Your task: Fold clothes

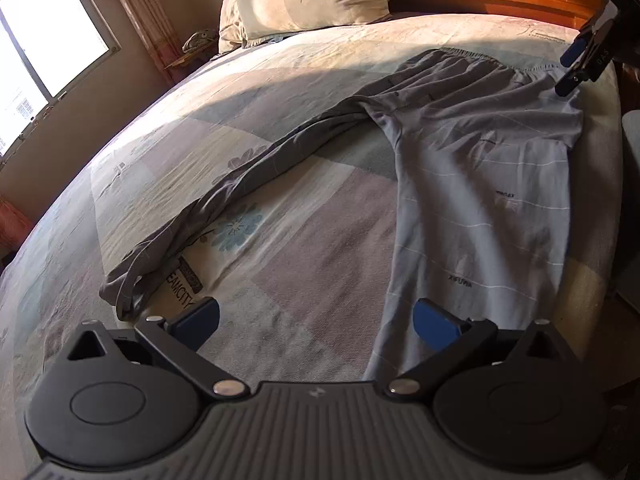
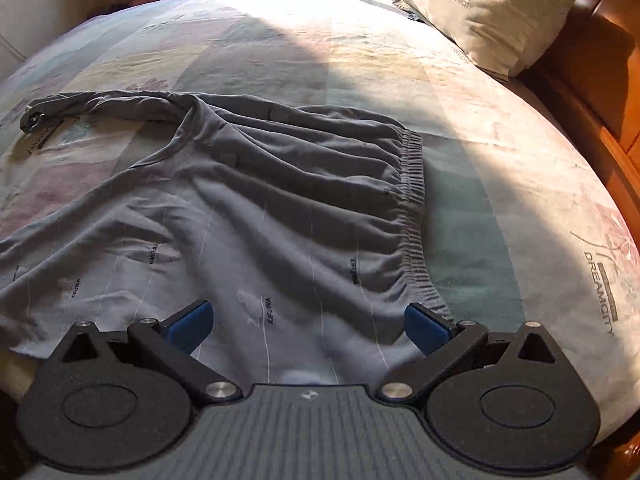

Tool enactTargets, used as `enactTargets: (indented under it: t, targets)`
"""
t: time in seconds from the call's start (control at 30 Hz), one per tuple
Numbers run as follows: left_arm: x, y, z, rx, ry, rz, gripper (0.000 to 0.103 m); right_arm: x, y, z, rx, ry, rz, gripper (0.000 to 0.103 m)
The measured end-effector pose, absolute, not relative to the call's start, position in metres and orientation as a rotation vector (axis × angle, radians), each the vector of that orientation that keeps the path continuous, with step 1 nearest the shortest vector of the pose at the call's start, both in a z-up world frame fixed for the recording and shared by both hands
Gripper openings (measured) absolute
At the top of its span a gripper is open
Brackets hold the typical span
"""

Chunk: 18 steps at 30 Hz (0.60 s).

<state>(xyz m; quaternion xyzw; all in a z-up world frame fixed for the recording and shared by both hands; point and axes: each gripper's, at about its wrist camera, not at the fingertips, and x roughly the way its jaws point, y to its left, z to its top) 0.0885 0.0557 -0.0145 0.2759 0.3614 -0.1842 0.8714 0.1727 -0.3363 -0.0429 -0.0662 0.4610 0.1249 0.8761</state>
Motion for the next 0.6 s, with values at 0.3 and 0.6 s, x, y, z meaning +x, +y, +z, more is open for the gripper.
enactTargets:
  t: [0.3, 0.6]
  targets:
    - [0.042, -0.029, -0.033, 0.624, 0.752, -0.468, 0.102, 0.155, -0.379, -0.055, 0.074, 0.973, 0.17, 0.103]
    - [0.036, -0.044, -0.032, 0.548, 0.769, -0.433, 0.102, 0.17, -0.431, -0.085, 0.598, 0.971, 0.257, 0.103]
